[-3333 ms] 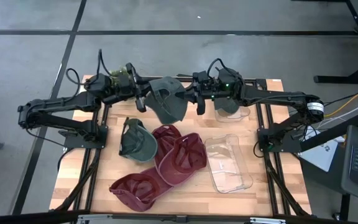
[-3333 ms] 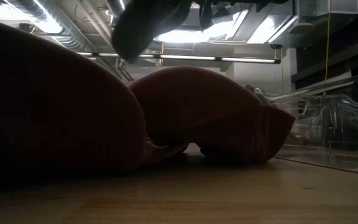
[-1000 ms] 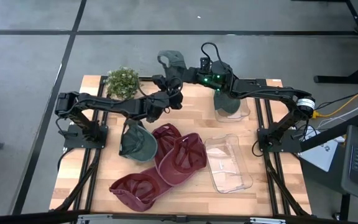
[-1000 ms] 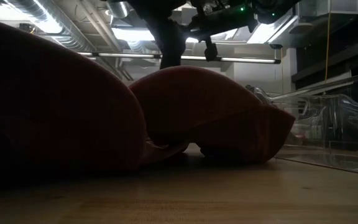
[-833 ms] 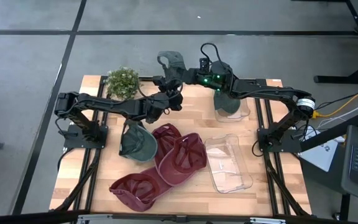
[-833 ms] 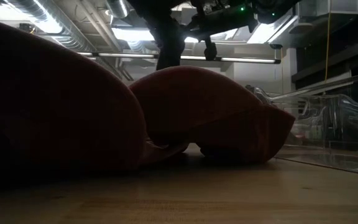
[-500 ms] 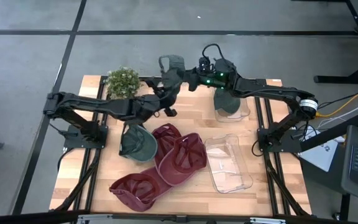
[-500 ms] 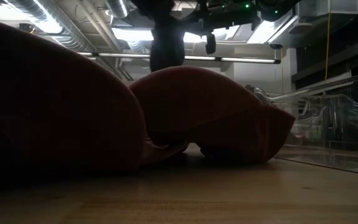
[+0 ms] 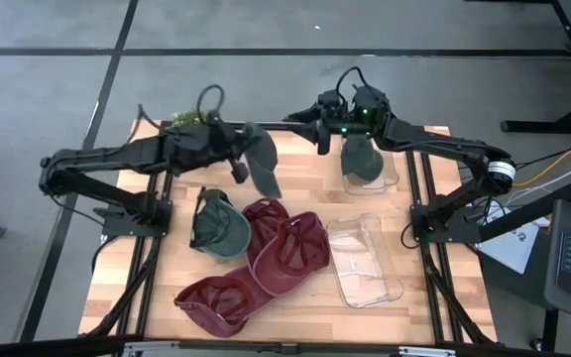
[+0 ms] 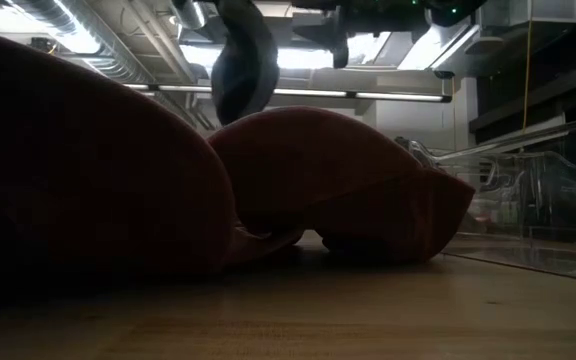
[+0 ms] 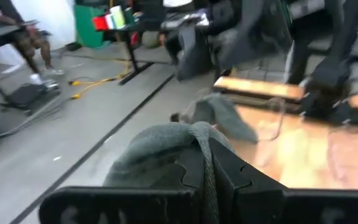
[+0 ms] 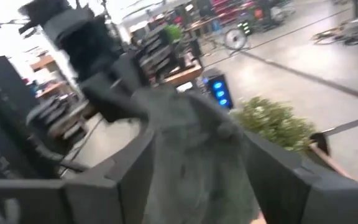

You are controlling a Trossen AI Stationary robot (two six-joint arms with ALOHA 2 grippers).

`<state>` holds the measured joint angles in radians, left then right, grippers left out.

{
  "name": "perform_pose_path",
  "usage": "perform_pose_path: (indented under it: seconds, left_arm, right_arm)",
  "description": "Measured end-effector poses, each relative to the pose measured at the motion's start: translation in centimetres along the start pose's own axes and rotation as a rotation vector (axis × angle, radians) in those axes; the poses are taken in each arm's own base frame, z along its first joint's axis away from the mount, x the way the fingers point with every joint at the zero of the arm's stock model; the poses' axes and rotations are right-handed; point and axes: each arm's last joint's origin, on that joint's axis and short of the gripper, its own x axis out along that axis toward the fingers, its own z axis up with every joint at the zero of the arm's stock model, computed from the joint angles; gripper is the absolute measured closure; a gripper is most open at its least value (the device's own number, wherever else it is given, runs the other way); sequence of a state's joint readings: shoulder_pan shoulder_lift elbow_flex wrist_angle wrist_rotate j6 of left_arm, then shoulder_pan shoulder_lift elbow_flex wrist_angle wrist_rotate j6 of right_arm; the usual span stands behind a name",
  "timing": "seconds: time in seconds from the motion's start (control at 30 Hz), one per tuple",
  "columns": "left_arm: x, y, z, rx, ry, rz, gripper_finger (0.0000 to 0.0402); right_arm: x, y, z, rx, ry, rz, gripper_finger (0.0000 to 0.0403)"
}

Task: Pick & Place hat
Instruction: Put the right gray cap into the top transparent bin

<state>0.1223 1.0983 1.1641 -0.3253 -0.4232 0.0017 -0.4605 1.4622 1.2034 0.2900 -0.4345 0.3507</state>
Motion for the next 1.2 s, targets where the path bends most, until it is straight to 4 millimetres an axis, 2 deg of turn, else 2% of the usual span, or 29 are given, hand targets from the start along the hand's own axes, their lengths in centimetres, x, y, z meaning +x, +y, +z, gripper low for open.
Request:
perform_pose_path:
  seconds: [0.27, 0.47, 0.67, 0.87, 1.03, 1.2]
  left_arm:
    - [-1.7, 1.6, 0.8, -0.015, -0.059, -0.187, 0.0398]
    - [-2.4, 2.3, 0.8, -0.017, -0.057, -0.171, 0.0398]
    - [-2.9, 2.7, 0.6, -0.011, -0.058, -0.176, 0.0398]
    - [-2.0, 2.9, -1.0, -0.013, -0.082, -0.209, 0.0398]
    - [-1.2, 3.0, -1.1, -0.022, -0.207, -0.366, 0.0398]
    - [-0.5, 3.4, -2.3, -0.062, -0.172, -0.471, 0.0398]
  right_arm:
    - [0.4, 1.6, -0.7, 0.044, 0.092, 0.215, 0.0142]
    - [0.2, 1.8, -1.1, 0.086, 0.169, 0.285, 0.0141]
    - [-1.8, 2.4, -1.1, -0.033, 0.235, 0.041, 0.0146]
    - [-3.7, 3.6, -0.9, -0.098, 0.278, -0.133, 0.0156]
    - [-3.5, 4.0, -1.1, -0.105, 0.283, -0.162, 0.0158]
    - [-2.8, 4.0, -1.8, -0.101, 0.307, -0.169, 0.0158]
